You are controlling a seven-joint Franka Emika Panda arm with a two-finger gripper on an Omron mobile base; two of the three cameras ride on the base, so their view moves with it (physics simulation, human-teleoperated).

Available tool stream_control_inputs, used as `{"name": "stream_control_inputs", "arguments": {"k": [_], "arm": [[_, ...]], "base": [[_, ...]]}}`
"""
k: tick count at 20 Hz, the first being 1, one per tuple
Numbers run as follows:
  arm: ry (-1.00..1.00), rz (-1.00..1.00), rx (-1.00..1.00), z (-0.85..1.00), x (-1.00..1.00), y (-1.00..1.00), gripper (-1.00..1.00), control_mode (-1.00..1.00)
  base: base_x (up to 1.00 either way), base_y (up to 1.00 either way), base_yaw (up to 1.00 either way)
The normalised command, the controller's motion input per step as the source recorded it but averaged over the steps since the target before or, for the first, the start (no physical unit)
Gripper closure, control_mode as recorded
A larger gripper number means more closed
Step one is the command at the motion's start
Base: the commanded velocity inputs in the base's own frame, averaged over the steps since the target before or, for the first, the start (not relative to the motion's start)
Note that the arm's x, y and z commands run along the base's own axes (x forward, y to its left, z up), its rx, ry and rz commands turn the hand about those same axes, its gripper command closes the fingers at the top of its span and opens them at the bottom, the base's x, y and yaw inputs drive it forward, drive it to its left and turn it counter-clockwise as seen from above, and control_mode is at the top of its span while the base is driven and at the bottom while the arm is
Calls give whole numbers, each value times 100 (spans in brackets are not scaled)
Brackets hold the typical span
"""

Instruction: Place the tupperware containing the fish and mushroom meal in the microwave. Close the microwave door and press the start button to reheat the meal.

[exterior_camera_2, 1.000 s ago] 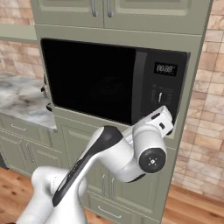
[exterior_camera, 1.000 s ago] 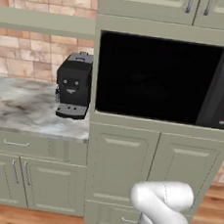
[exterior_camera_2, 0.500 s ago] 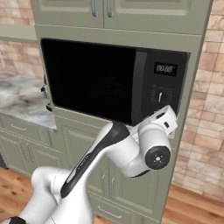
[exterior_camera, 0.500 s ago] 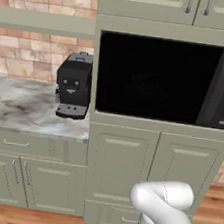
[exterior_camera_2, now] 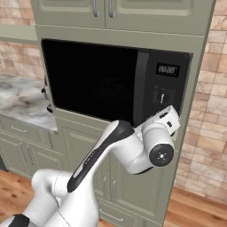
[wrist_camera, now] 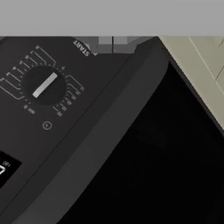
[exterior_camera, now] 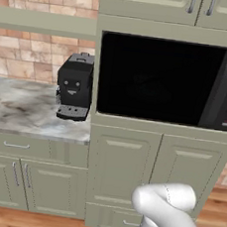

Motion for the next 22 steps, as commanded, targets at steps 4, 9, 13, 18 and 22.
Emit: {"name": "stream_control_inputs", "arguments": {"k": [4,9,13,18,22], "arm": [[0,0,0,-8,31,0,100,-100],[0,0,0,-12,30,-4,100,-100],[0,0,0,-18,24,-13,100,-100],[0,0,0,-17,19,-16,100,-100],[0,0,0,-8,19,-15,100,-100]], "base": [[0,0,0],[0,0,0],[0,0,0],[0,0,0],[0,0,0]]}}
